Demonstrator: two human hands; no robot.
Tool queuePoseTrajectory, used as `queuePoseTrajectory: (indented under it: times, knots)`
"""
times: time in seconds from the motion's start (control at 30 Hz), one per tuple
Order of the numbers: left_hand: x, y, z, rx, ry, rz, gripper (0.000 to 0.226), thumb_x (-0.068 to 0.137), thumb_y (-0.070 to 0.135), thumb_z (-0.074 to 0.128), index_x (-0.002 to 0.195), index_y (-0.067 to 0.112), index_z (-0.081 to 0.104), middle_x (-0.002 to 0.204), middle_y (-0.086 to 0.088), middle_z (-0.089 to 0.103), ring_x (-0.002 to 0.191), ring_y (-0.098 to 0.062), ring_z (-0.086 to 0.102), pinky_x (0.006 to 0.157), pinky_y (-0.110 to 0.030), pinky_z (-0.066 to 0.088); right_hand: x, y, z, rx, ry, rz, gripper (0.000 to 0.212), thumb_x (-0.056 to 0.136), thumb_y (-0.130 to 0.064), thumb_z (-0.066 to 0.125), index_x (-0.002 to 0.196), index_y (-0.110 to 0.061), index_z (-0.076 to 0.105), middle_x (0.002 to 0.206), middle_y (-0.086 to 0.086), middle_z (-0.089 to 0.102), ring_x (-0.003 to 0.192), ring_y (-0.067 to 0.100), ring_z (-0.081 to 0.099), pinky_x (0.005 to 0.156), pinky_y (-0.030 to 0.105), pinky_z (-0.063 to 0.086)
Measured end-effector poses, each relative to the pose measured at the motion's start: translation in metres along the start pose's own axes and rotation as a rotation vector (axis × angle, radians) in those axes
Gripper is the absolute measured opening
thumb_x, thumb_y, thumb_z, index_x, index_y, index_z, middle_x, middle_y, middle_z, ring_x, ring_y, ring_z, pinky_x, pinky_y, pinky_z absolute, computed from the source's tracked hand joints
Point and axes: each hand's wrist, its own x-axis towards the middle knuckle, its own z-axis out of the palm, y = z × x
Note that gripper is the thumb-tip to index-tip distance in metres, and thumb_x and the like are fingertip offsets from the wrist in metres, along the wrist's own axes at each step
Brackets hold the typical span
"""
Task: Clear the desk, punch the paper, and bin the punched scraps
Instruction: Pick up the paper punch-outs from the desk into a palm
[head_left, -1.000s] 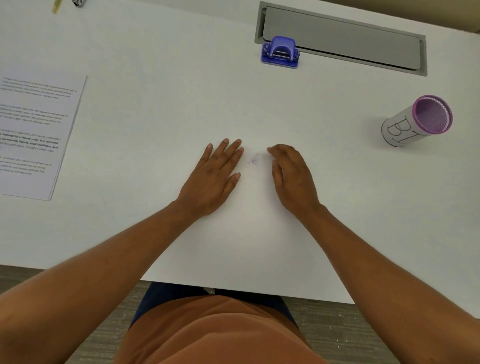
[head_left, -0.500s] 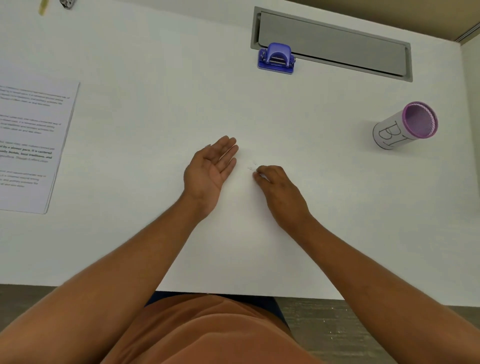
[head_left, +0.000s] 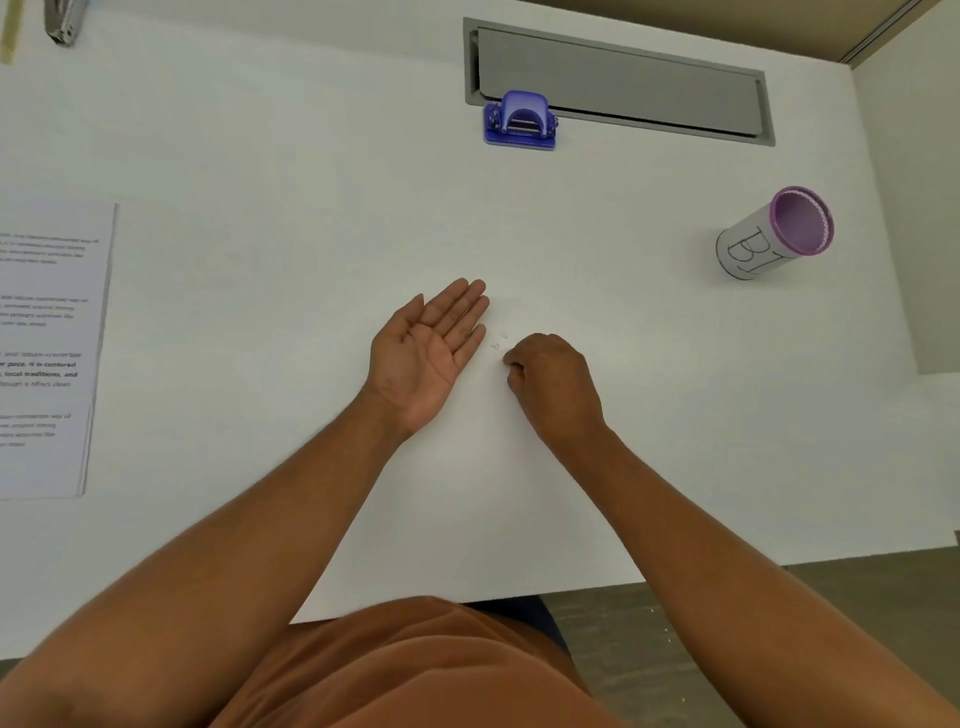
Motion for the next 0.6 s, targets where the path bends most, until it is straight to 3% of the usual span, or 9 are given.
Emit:
queuePoseTrajectory:
  times: [0.13, 0.27, 0.47, 0.6]
  knots:
    - [0.005, -0.003, 0.000, -0.022, -0.019, -0.051, 0.055, 0.112, 0.036, 0.032, 0.155, 0.007, 0.049, 0.157, -0.011, 0.057, 0.147, -0.025, 0.053, 0.129, -0.045, 0.031, 0.000, -0.016, -0.010, 0.334, 0.181, 0.280, 0.021, 0.086, -0.003, 0.070, 0.101, -0.010, 0.083, 0.102, 0.003, 0.080, 0.092, 0.016, 0.074, 0.091, 0.032, 0.058]
    - [0.008, -0.007, 0.005, -0.077, -0.058, -0.108, 0.056, 0.112, 0.038, 0.033, 0.153, 0.005, 0.051, 0.157, -0.014, 0.055, 0.148, -0.027, 0.051, 0.130, -0.047, 0.028, -0.011, -0.050, -0.018, 0.630, 0.269, 0.310, 0.014, 0.082, -0.011, 0.079, 0.091, -0.019, 0.084, 0.088, -0.011, 0.080, 0.081, -0.003, 0.073, 0.079, 0.012, 0.056]
    - [0.010, -0.008, 0.014, -0.085, -0.132, -0.193, 0.060, 0.113, 0.041, 0.030, 0.157, 0.005, 0.046, 0.160, -0.013, 0.053, 0.151, -0.027, 0.048, 0.129, -0.046, 0.030, -0.019, -0.079, -0.010, 0.662, 0.312, 0.227, 0.013, 0.086, -0.007, 0.079, 0.095, -0.015, 0.079, 0.081, -0.018, 0.072, 0.082, -0.004, 0.070, 0.077, 0.007, 0.052]
    - [0.011, -0.005, 0.014, -0.091, -0.154, -0.212, 0.060, 0.113, 0.040, 0.027, 0.158, 0.004, 0.044, 0.162, -0.013, 0.050, 0.153, -0.027, 0.044, 0.130, -0.045, 0.028, -0.021, -0.080, -0.010, 0.587, 0.373, 0.174, 0.012, 0.092, -0.012, 0.077, 0.103, -0.016, 0.075, 0.089, -0.009, 0.078, 0.084, 0.001, 0.072, 0.079, 0.017, 0.058]
